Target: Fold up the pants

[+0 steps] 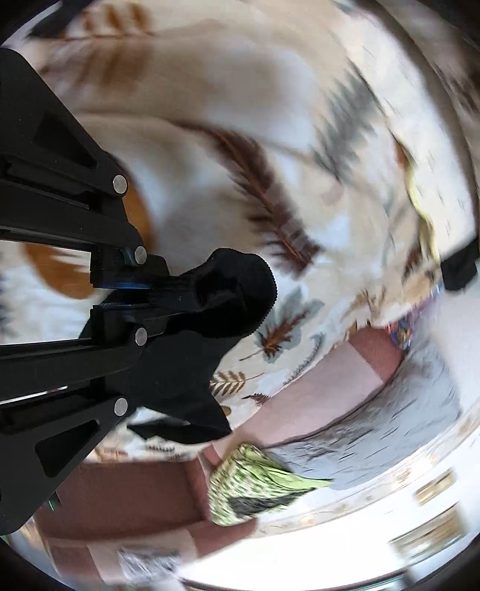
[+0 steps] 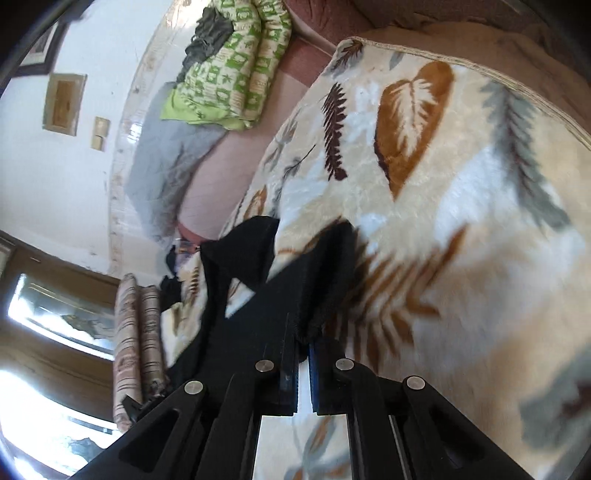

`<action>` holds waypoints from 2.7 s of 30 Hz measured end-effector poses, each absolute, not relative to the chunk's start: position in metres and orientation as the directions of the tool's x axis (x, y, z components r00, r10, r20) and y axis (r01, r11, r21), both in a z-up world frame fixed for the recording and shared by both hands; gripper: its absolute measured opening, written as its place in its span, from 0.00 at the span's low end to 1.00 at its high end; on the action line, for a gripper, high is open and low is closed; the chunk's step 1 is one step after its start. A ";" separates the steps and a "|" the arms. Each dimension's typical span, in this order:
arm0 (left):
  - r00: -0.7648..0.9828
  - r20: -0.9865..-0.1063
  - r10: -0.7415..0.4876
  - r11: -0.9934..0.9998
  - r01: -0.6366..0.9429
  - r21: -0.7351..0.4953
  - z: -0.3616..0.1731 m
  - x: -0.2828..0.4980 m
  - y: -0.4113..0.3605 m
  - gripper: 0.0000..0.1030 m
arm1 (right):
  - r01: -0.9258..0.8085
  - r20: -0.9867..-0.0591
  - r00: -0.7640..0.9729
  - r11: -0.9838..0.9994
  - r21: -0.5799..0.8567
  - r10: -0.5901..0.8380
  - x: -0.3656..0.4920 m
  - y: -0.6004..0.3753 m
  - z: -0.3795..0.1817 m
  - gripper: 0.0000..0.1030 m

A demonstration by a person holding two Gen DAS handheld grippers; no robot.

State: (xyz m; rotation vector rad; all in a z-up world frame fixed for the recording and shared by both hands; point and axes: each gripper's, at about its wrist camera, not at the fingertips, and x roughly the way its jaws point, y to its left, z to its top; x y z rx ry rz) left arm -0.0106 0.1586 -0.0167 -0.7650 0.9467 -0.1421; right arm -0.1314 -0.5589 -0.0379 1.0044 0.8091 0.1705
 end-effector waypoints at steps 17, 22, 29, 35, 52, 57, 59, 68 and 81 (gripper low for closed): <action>0.531 -0.806 -0.263 0.637 -0.532 -0.558 -0.036 -0.062 0.238 0.29 | 0.433 -0.778 0.558 0.698 0.571 0.289 -0.152 -0.543 -0.056 0.05; 0.536 -0.735 -0.415 0.688 -0.344 -0.639 -0.018 -0.069 0.204 0.34 | 0.424 -0.759 0.640 0.768 0.479 0.120 -0.154 -0.544 -0.026 0.05; 0.402 -0.720 -0.566 0.686 -0.255 -0.682 -0.033 -0.052 0.153 0.34 | 0.270 -0.796 0.598 0.910 0.314 0.097 -0.120 -0.486 -0.021 0.05; 0.477 -0.699 -0.533 0.672 -0.264 -0.692 -0.019 -0.063 0.166 0.34 | 0.243 -0.793 0.593 0.909 0.338 0.137 -0.123 -0.484 -0.026 0.05; 0.426 -0.652 -0.627 0.591 -0.284 -0.755 -0.051 -0.047 0.154 0.26 | 0.214 -0.743 0.654 0.908 0.359 0.140 -0.122 -0.484 -0.010 0.05; 0.454 -0.665 -0.593 0.617 -0.273 -0.738 -0.050 -0.050 0.152 0.08 | -0.082 -0.638 0.756 0.988 0.128 0.145 -0.084 -0.429 0.017 0.15; 0.476 -0.627 -0.617 0.590 -0.246 -0.769 -0.049 -0.051 0.154 0.08 | -0.225 -0.672 0.725 0.974 -0.020 0.153 -0.053 -0.394 0.010 0.41; 0.497 -0.562 -0.661 0.518 -0.240 -0.821 -0.053 -0.052 0.161 0.08 | -0.488 -0.798 0.588 0.845 -0.218 0.133 0.031 -0.319 -0.033 0.46; 0.602 -0.421 -0.678 0.417 -0.156 -0.895 -0.024 -0.048 0.181 0.04 | -0.332 -0.704 0.703 0.828 -0.452 -0.103 -0.019 -0.350 0.039 0.04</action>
